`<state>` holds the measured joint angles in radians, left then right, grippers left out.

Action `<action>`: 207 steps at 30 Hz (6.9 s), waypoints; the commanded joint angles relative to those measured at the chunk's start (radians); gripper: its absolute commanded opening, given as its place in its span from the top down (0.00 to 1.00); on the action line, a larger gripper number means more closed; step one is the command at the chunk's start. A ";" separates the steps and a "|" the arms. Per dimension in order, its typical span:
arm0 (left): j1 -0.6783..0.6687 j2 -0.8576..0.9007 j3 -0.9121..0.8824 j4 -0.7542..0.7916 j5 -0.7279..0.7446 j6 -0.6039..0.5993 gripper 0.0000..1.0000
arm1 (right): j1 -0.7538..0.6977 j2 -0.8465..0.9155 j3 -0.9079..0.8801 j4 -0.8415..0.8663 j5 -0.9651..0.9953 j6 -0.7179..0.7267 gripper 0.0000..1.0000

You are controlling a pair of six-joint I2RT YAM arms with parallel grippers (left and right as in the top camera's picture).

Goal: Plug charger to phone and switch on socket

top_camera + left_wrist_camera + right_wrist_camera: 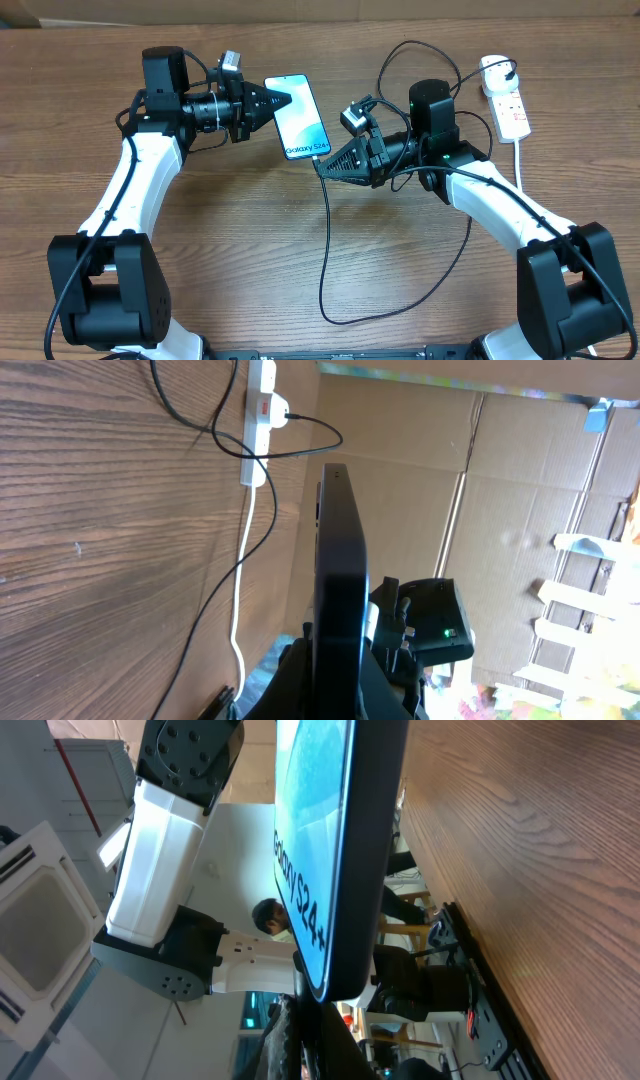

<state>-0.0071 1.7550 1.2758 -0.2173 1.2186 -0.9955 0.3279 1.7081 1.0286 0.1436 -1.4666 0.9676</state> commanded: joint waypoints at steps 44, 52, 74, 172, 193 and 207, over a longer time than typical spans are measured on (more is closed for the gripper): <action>-0.014 -0.003 0.010 0.005 0.031 0.004 0.96 | 0.015 -0.025 0.019 0.083 0.006 0.058 0.96; -0.012 -0.003 0.010 0.005 0.035 -0.001 0.96 | 0.015 -0.025 0.018 0.050 0.007 0.038 0.96; -0.012 -0.003 0.010 0.005 0.036 -0.023 0.96 | 0.015 -0.025 0.018 0.034 0.000 0.038 0.96; -0.051 -0.003 0.009 -0.070 0.144 0.083 0.96 | 0.013 -0.025 0.018 0.047 0.041 0.053 0.96; -0.051 -0.003 0.009 -0.069 0.108 0.083 0.96 | 0.013 -0.025 0.018 0.053 0.034 0.058 0.46; 0.008 -0.001 0.009 -0.072 0.011 0.153 0.96 | -0.065 -0.025 0.018 0.053 0.057 0.053 0.20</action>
<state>-0.0044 1.7554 1.2758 -0.2810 1.2327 -0.9035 0.3042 1.7069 1.0294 0.1905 -1.4296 1.0267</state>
